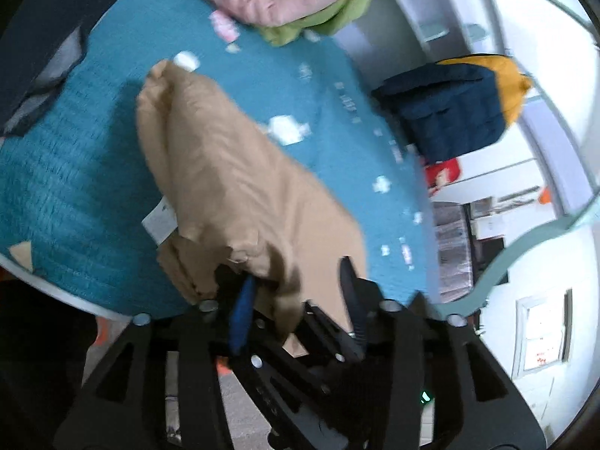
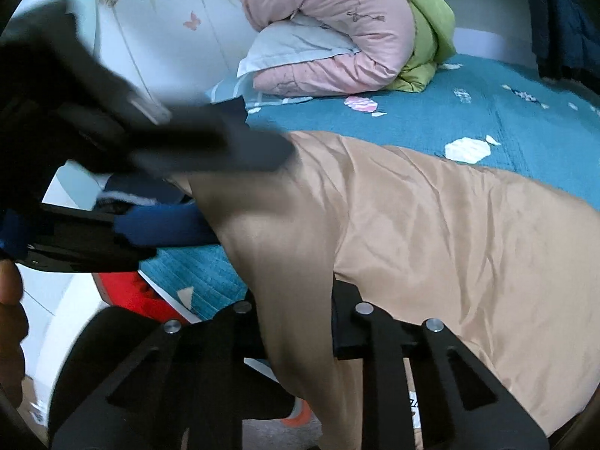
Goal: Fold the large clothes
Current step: 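Grasp the folded jacket edge with the left tool while the right tool grips it too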
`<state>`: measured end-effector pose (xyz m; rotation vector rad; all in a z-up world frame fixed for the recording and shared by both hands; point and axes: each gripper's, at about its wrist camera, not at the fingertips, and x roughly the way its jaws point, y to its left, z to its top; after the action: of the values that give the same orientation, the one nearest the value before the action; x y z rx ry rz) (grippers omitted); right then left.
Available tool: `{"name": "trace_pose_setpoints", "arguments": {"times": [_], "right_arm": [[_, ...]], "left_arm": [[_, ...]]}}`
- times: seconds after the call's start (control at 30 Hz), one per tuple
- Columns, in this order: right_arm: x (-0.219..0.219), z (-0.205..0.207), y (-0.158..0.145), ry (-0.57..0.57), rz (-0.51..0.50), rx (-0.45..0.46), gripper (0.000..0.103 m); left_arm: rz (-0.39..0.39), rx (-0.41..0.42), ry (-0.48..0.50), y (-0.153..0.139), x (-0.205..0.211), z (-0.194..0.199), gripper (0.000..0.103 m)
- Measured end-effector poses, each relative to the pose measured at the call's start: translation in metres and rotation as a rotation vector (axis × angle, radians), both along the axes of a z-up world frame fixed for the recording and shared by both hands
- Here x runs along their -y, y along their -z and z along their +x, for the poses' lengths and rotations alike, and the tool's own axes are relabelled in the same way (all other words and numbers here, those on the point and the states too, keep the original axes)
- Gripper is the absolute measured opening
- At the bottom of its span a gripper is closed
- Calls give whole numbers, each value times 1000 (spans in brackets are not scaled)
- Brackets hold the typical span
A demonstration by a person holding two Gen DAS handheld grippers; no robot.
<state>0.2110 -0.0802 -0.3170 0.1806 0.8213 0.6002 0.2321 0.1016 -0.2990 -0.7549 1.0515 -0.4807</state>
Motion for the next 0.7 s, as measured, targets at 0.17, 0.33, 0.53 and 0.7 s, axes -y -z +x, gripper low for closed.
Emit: {"name": "trace_pose_setpoints", "arguments": {"times": [0.17,0.33,0.53,0.7], "right_arm": [[46,8,-17,92,191,-61,17],[124,16,-16,248,491,-156,17],[209,9,1,436,786,-204,17],[258,-14,27,611,916,-236,18]], "left_arm": [[52,189,-47,-43,-5,-18,66],[152,209,-159,-44,-13,-18,76],[278,71,-107,7,23,5,76],[347,5,17,50,82,22,76]]}}
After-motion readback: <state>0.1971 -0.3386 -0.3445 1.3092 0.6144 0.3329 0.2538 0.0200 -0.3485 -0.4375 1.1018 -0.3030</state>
